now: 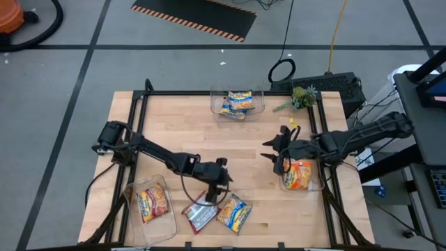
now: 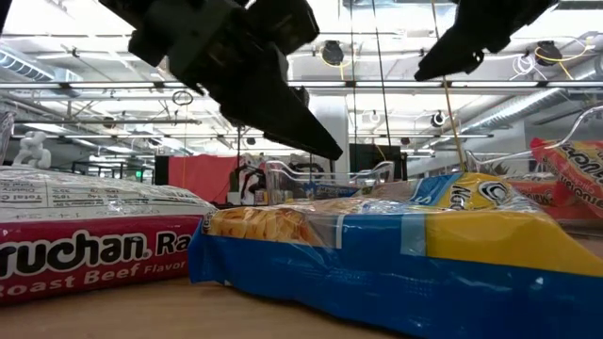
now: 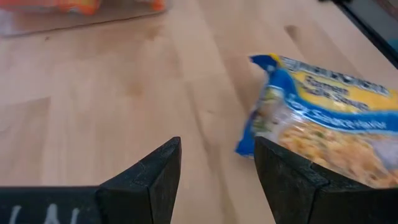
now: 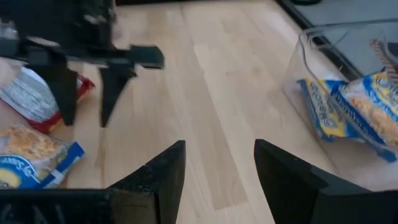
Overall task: Sort Maruchan noodles
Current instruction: Put the red noodle pack into the left transparent bin
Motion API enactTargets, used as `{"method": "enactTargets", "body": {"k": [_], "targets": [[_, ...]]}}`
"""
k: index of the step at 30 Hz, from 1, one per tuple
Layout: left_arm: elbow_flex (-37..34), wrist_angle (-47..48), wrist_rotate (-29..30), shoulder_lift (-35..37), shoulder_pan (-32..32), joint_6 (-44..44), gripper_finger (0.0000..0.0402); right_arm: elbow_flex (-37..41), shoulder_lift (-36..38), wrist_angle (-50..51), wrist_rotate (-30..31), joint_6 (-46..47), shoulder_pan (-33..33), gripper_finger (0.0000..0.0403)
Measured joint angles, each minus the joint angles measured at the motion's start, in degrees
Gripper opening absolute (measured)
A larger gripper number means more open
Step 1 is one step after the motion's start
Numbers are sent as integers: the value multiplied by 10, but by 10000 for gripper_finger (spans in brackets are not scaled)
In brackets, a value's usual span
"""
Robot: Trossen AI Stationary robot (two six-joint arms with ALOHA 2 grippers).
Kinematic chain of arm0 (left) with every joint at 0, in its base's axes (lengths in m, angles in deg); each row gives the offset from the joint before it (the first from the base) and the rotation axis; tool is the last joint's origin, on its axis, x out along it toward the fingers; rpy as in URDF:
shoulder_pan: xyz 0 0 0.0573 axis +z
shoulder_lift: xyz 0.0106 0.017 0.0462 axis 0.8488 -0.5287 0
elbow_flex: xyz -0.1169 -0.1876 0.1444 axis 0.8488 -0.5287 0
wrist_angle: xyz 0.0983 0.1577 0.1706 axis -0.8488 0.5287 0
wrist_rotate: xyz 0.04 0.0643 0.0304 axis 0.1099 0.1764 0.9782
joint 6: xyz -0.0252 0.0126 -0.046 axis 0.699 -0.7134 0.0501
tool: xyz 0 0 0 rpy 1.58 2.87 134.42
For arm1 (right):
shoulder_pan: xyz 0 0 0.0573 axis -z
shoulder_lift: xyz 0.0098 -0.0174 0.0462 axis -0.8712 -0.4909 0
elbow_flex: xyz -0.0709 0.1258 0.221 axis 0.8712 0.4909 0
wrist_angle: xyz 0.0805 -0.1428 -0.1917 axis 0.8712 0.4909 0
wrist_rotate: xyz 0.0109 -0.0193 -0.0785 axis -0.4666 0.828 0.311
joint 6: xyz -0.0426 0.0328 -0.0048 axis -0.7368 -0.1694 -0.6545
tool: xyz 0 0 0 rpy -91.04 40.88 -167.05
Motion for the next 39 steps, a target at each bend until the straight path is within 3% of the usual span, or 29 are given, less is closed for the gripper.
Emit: {"method": "enactTargets", "body": {"k": [14,18,26,32,35,39], "targets": [[0,9,-1,0,-64,-8,207,5,-15,-4,-31,21,0,183],[0,84,-1,16,-78,5,207,5,-15,-5,-31,16,0,183],[29,288,10,90,-66,124,207,5,-15,-18,-31,-12,0,183],[28,346,10,97,-50,173,207,5,-15,-22,-31,-6,0,183],[28,352,0,89,-48,159,207,5,-15,-22,-31,-5,0,183],[24,351,-40,82,-52,73,207,5,-15,-22,-31,-6,0,183]]}}
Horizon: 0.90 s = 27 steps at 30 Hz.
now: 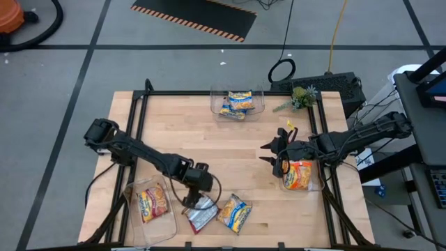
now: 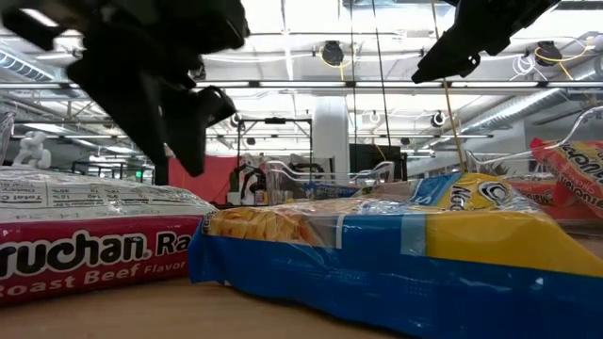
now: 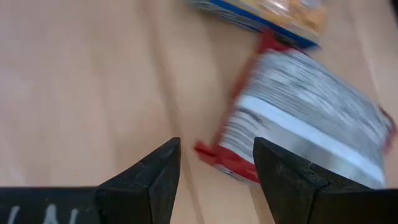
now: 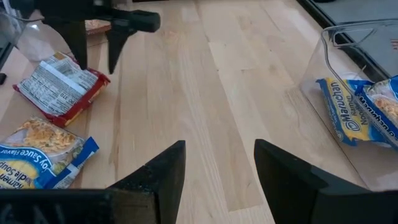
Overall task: Sort Maruchan noodles
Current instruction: Put the red noodle pack into the left transparent bin
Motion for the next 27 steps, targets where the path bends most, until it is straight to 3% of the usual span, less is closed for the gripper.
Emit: {"method": "enactTargets", "body": {"k": [4,21,27], "targets": [[0,-1,-36,0,2,-100,207,0,0,0,0,-6,0,183],[-1,-3,-44,-20,1,-545,207,0,0,2,0,-8,0,183],[-2,5,-34,-34,-7,-620,207,0,0,3,0,-8,0,183]]}}
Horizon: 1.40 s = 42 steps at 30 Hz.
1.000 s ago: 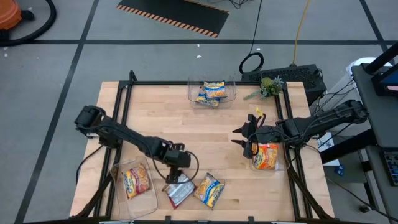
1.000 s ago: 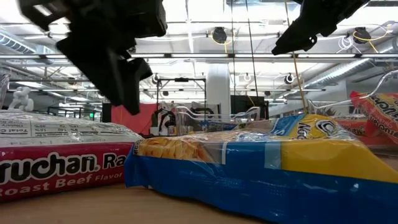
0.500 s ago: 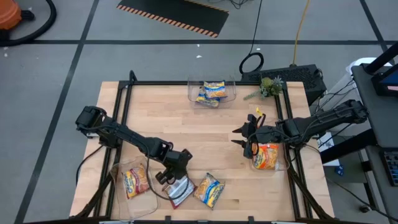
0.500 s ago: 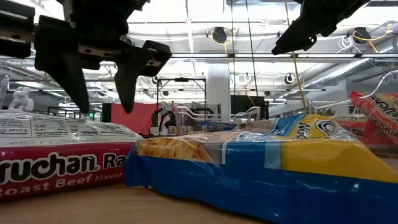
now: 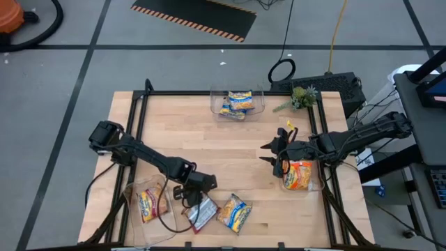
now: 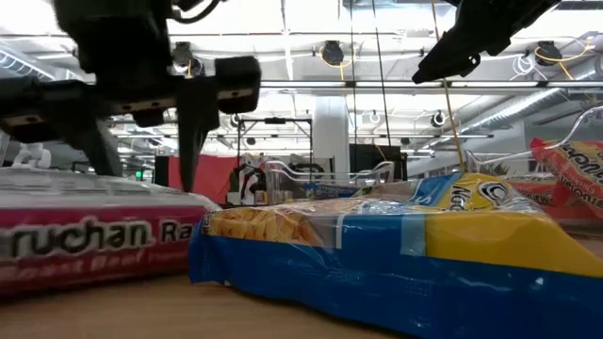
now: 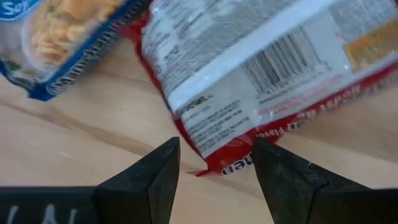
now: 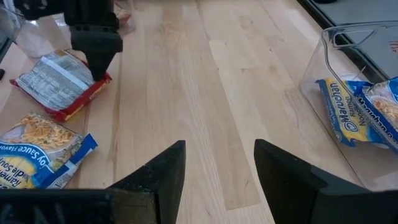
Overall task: Sort Maruchan noodles
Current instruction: Put the red noodle pack into the left transparent bin
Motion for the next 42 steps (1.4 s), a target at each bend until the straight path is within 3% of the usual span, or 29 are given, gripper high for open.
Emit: {"method": "enactTargets", "body": {"k": [6,14,23,34,37,42], "targets": [[0,-3,16,-8,-8,-29,207,0,0,2,0,-1,0,183],[0,11,19,-15,5,5,200,0,0,2,0,-2,0,183],[0,36,18,-16,8,-13,111,0,0,2,1,-2,0,183],[1,11,-4,-29,2,26,40,0,0,2,1,0,0,183],[0,-8,7,-29,1,50,9,0,0,1,2,2,0,183],[1,-39,68,-26,-1,86,4,0,-5,-18,2,1,0,183]]}}
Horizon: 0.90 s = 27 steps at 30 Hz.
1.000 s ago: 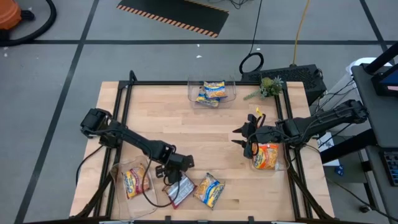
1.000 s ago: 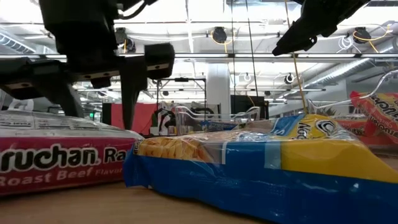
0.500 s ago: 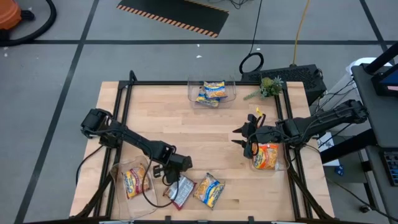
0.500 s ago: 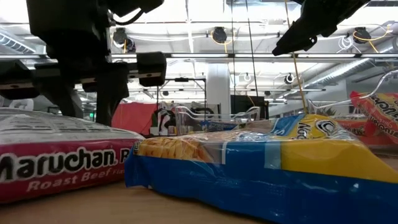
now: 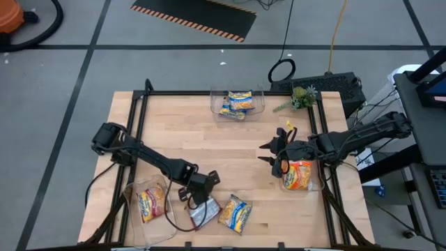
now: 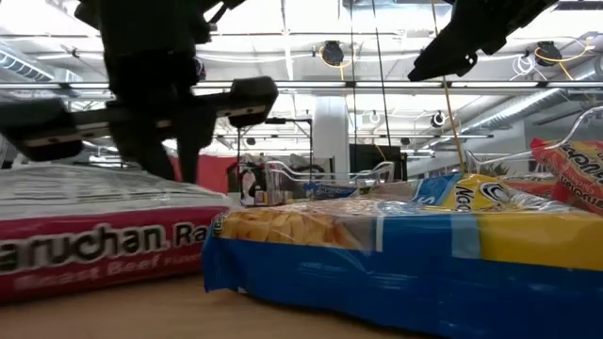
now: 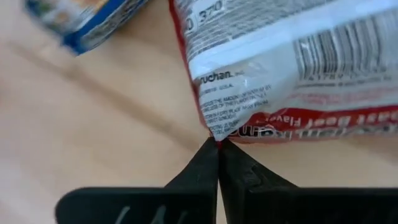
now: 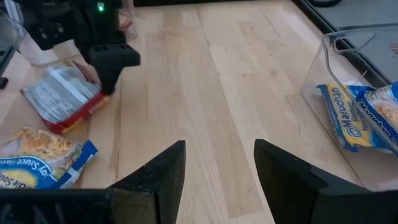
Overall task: Sort Maruchan noodles
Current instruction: Put the red noodle pack into the left transparent bin
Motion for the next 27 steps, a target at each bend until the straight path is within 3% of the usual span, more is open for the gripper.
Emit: {"method": "enactTargets", "body": {"k": [7,11,14,18,23,27], "targets": [[0,6,113,41,-3,17,2,27,-6,-85,0,-14,4,183],[0,4,208,80,-5,49,2,56,-6,-152,3,-3,16,183],[0,-5,297,109,-7,69,1,60,-10,-150,69,53,28,183],[-1,-22,379,139,-2,100,1,60,-43,-166,82,67,38,183],[0,-60,486,158,17,116,1,60,-114,-302,76,-7,37,183],[-1,-75,521,170,40,116,0,60,-173,-394,74,-44,39,183]]}}
